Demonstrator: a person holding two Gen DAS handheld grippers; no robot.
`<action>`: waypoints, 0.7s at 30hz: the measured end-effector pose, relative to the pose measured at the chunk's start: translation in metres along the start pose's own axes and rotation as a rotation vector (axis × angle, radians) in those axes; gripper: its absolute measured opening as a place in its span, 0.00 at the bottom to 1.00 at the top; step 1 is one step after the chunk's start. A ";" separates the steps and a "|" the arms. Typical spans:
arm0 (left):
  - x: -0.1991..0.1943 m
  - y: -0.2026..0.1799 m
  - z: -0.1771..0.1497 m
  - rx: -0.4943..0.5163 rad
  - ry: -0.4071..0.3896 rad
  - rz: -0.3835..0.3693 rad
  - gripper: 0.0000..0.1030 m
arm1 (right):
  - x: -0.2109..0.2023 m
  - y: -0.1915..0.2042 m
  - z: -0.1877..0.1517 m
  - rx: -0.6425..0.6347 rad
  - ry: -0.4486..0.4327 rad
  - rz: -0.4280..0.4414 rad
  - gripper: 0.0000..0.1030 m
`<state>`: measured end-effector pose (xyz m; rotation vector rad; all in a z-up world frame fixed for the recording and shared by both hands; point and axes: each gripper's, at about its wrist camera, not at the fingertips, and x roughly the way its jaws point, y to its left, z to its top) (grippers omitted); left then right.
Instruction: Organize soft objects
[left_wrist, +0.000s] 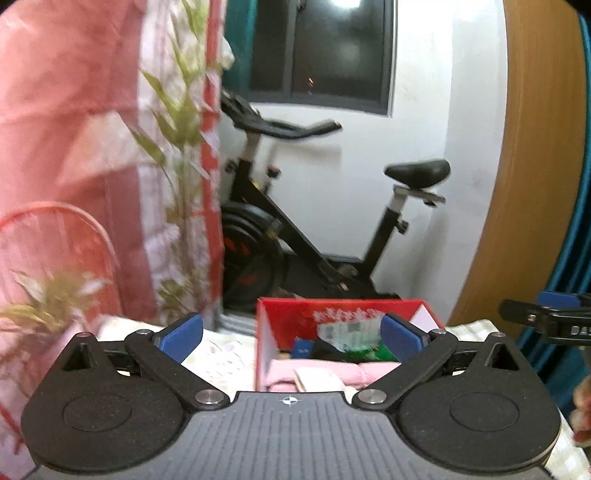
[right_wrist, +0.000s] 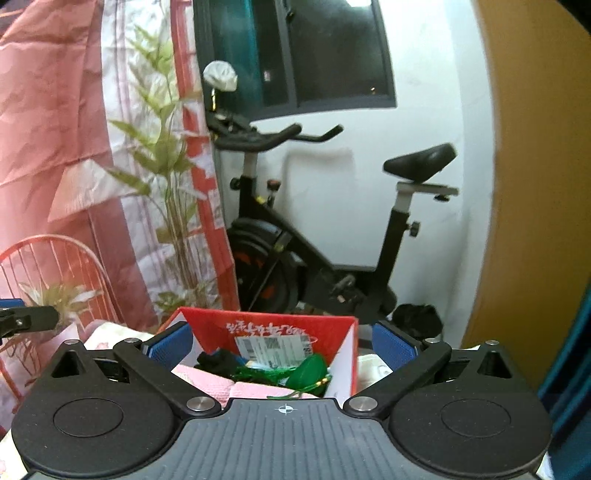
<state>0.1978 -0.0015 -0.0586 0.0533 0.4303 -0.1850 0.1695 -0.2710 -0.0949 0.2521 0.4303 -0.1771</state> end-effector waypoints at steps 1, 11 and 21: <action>-0.010 -0.002 0.001 0.010 -0.012 0.018 1.00 | -0.009 0.000 0.001 0.007 -0.003 -0.005 1.00; -0.117 -0.027 0.008 0.113 -0.116 0.110 1.00 | -0.108 0.028 0.003 -0.011 -0.032 -0.049 1.00; -0.215 -0.030 0.003 0.049 -0.196 0.136 1.00 | -0.218 0.077 -0.005 -0.108 -0.162 -0.063 1.00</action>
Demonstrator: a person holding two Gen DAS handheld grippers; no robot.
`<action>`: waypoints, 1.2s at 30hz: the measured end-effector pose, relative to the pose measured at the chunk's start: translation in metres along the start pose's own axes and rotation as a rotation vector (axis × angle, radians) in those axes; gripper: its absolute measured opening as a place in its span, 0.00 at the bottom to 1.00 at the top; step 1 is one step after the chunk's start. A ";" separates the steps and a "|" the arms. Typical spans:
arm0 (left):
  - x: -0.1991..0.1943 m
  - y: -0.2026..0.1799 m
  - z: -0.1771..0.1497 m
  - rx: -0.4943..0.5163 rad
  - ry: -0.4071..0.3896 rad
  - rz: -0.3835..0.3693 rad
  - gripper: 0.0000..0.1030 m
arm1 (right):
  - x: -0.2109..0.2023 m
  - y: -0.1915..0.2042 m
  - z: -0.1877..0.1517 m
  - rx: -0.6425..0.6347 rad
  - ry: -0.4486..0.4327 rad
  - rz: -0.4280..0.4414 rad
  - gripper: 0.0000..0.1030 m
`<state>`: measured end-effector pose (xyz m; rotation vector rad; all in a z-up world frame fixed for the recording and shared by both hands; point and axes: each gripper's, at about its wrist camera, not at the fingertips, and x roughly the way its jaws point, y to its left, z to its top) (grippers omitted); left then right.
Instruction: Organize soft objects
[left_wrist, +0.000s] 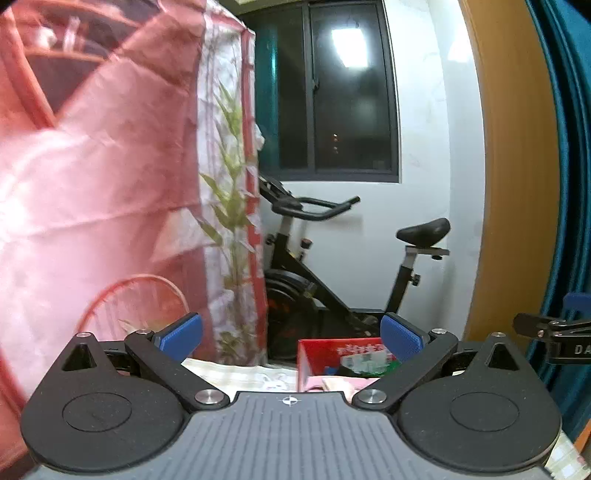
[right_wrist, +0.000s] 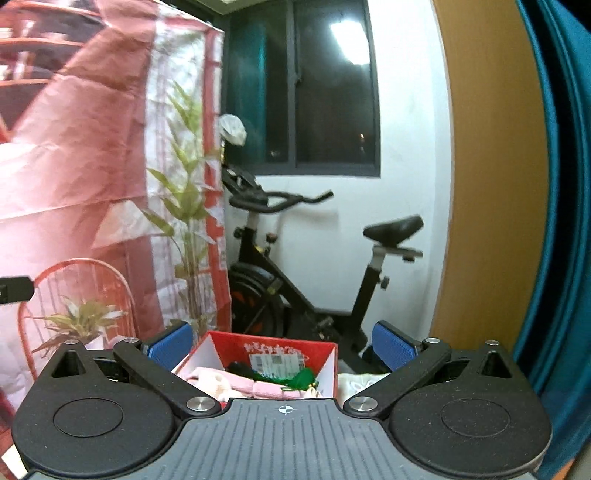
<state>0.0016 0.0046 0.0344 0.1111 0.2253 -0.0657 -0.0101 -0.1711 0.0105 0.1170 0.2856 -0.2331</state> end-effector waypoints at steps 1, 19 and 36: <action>-0.007 0.001 0.000 -0.003 -0.003 0.007 1.00 | -0.008 0.003 0.002 -0.005 -0.006 0.000 1.00; -0.031 0.015 -0.001 -0.067 -0.007 0.087 1.00 | -0.044 -0.008 0.008 0.055 -0.044 -0.016 1.00; -0.035 0.015 -0.006 -0.077 0.008 0.101 1.00 | -0.046 -0.003 0.009 0.039 -0.037 -0.019 1.00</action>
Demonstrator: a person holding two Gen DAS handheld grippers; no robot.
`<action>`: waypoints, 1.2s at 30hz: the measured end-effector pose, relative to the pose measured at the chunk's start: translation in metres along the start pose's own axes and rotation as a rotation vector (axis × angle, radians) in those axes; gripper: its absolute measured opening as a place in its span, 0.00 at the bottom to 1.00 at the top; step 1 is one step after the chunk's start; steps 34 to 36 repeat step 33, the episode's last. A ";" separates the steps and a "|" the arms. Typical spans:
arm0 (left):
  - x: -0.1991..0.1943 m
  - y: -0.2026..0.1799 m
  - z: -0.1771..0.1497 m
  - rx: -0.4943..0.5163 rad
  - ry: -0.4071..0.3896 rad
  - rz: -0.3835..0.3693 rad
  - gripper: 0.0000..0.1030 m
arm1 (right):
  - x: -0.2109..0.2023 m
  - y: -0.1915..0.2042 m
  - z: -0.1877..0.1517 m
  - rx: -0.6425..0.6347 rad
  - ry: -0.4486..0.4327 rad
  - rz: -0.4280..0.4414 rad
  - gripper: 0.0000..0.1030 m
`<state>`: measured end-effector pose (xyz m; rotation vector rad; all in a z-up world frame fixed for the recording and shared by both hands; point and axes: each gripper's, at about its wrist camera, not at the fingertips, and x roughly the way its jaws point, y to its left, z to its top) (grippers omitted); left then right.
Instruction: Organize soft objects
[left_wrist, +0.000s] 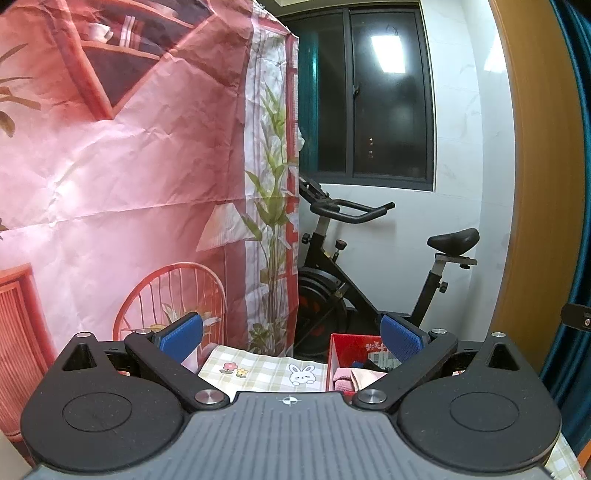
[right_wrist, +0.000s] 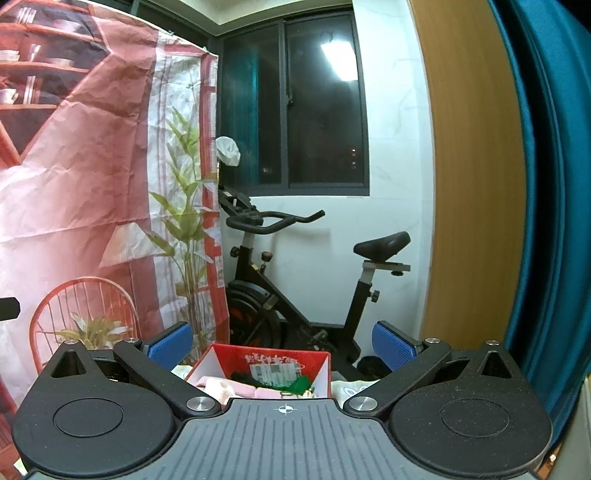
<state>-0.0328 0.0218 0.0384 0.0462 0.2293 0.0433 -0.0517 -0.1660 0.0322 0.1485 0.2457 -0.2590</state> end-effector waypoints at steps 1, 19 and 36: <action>0.000 0.000 0.000 -0.001 0.000 0.001 1.00 | 0.000 0.001 0.000 -0.001 -0.001 0.002 1.00; 0.004 0.000 -0.002 0.005 0.014 -0.022 1.00 | -0.001 0.003 0.000 0.000 0.002 0.007 1.00; 0.004 0.001 -0.003 0.012 0.015 -0.043 1.00 | -0.001 0.008 -0.001 -0.007 0.008 0.018 1.00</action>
